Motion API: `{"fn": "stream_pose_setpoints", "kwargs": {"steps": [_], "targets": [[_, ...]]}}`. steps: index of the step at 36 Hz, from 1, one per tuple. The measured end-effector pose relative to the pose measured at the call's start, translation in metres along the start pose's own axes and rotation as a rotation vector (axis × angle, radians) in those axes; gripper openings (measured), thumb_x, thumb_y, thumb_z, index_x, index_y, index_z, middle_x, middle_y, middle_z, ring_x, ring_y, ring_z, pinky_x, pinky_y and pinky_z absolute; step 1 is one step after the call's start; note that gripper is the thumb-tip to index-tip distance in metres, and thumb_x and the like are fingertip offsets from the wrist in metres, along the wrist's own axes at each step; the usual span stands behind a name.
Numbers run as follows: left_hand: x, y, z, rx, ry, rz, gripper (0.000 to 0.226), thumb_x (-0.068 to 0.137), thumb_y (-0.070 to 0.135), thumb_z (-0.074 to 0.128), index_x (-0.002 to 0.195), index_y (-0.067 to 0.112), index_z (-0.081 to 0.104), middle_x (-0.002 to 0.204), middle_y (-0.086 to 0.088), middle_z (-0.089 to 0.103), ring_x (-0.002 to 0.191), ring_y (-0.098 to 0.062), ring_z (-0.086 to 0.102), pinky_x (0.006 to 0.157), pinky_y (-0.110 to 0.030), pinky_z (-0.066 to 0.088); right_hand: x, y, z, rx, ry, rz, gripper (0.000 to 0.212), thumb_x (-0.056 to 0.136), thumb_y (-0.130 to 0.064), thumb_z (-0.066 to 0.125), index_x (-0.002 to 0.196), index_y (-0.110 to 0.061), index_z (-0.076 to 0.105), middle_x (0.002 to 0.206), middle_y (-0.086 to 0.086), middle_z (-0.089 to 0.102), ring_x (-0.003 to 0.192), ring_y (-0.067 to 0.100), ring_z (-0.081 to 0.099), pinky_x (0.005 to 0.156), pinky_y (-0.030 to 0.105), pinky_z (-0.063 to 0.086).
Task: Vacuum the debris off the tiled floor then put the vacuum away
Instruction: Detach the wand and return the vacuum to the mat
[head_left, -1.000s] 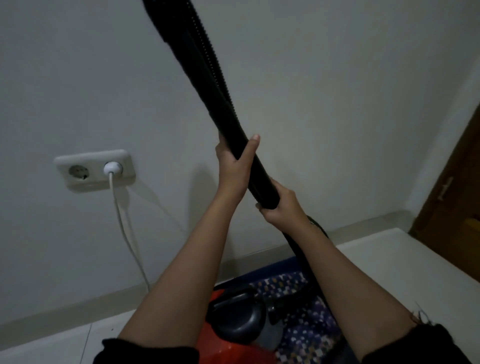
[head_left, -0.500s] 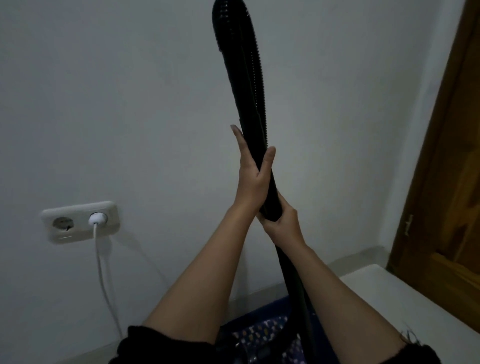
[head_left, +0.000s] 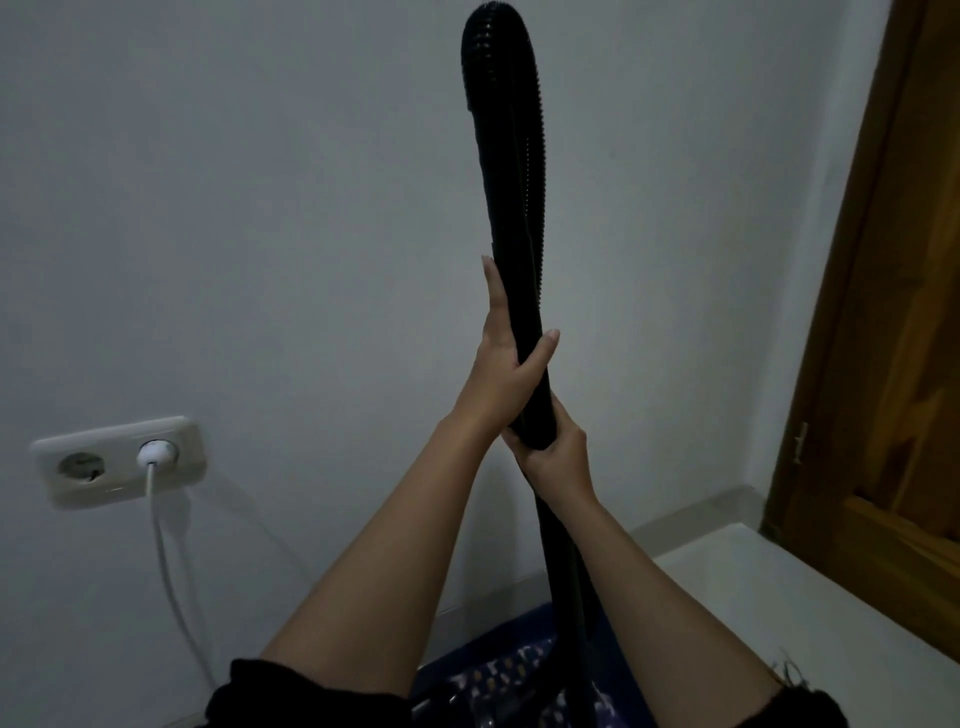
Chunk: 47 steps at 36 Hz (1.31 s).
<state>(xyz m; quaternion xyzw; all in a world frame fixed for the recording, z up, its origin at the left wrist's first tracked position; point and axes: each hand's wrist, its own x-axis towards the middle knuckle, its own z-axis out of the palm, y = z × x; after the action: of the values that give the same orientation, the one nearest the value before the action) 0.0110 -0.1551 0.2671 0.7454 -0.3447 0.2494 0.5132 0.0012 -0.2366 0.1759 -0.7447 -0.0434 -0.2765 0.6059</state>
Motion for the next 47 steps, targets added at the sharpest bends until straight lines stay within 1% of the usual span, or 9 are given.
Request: {"fn": "stream_pose_setpoints", "kwargs": {"steps": [4,10,15,22,26,31,38,41,47], "targets": [[0.001,-0.009,0.009,0.03,-0.013,-0.011,0.093,0.096,0.022,0.05,0.142,0.038,-0.028,0.161,0.003,-0.003,0.144,-0.02,0.024,0.116,-0.05,0.029,0.001,0.01,-0.003,0.003,-0.006,-0.003,0.056,0.086,0.001,0.065,0.138,-0.007,0.047,0.128,0.009,0.06,0.11,0.011,0.058,0.078,0.005,0.051],[0.0,-0.02,0.018,0.073,-0.035,-0.038,0.092,0.096,0.02,0.048,0.142,0.034,-0.03,0.161,0.0,-0.001,0.141,-0.022,0.032,0.113,-0.049,0.034,0.001,0.026,0.0,0.032,0.02,0.013,0.067,0.081,-0.009,0.073,0.141,-0.012,0.043,0.131,0.004,0.06,0.122,0.014,0.056,0.105,0.038,0.046],[-0.007,-0.038,0.026,0.088,-0.055,-0.09,0.093,0.096,0.025,0.047,0.137,0.044,-0.035,0.161,-0.005,0.009,0.131,-0.031,0.044,0.107,-0.051,0.04,0.0,0.046,0.004,0.088,0.0,0.043,0.072,0.08,-0.008,0.072,0.144,-0.018,0.039,0.138,0.001,0.053,0.129,0.017,0.05,0.106,0.047,0.044],[-0.003,-0.037,0.028,0.079,-0.048,-0.097,0.091,0.097,0.018,0.046,0.142,0.029,-0.032,0.161,-0.002,-0.004,0.137,-0.03,0.037,0.111,-0.052,0.036,0.004,0.049,0.005,0.088,-0.008,-0.021,0.084,0.073,-0.043,0.066,0.147,-0.019,0.034,0.144,0.0,0.047,0.133,0.016,0.046,0.108,0.047,0.042],[-0.001,-0.038,0.029,0.061,-0.039,-0.068,0.091,0.096,0.021,0.046,0.142,0.031,-0.031,0.162,-0.005,-0.001,0.138,-0.034,0.034,0.11,-0.054,0.035,0.001,0.043,0.0,0.008,0.019,-0.043,0.069,0.081,-0.026,0.067,0.143,-0.025,0.037,0.14,0.0,0.051,0.129,0.015,0.05,0.106,0.045,0.044],[0.007,-0.035,0.025,0.044,-0.031,-0.031,0.091,0.094,0.025,0.047,0.142,0.034,-0.03,0.161,-0.007,0.006,0.129,-0.042,0.043,0.104,-0.057,0.042,0.009,0.037,0.0,-0.034,0.058,-0.148,0.074,0.083,-0.008,0.069,0.146,-0.008,0.032,0.143,0.009,0.048,0.132,0.018,0.048,0.11,0.038,0.042],[0.006,-0.054,0.027,0.035,-0.043,-0.044,0.093,0.097,0.019,0.047,0.141,0.026,-0.035,0.16,-0.001,-0.015,0.146,-0.024,0.021,0.116,-0.048,0.03,0.018,0.056,0.003,-0.083,0.047,-0.18,0.075,0.082,-0.007,0.071,0.146,-0.007,0.032,0.142,0.007,0.049,0.131,0.014,0.049,0.109,0.036,0.042],[0.009,-0.07,0.031,0.014,-0.02,-0.092,0.092,0.097,0.018,0.048,0.143,0.023,-0.032,0.159,0.003,-0.015,0.143,0.0,0.006,0.118,-0.018,0.016,0.023,0.067,0.009,-0.097,0.059,-0.17,0.075,0.081,-0.008,0.072,0.146,-0.01,0.034,0.142,0.005,0.05,0.131,0.013,0.048,0.109,0.038,0.042],[0.018,-0.098,0.025,0.011,0.001,-0.129,0.096,0.096,0.015,0.053,0.141,0.028,-0.031,0.134,0.041,-0.016,0.122,0.027,0.008,0.104,-0.002,0.019,0.039,0.087,0.021,-0.162,0.052,-0.215,0.07,0.082,-0.019,0.071,0.144,-0.015,0.038,0.145,0.006,0.046,0.136,0.018,0.043,0.11,0.047,0.039]]}}
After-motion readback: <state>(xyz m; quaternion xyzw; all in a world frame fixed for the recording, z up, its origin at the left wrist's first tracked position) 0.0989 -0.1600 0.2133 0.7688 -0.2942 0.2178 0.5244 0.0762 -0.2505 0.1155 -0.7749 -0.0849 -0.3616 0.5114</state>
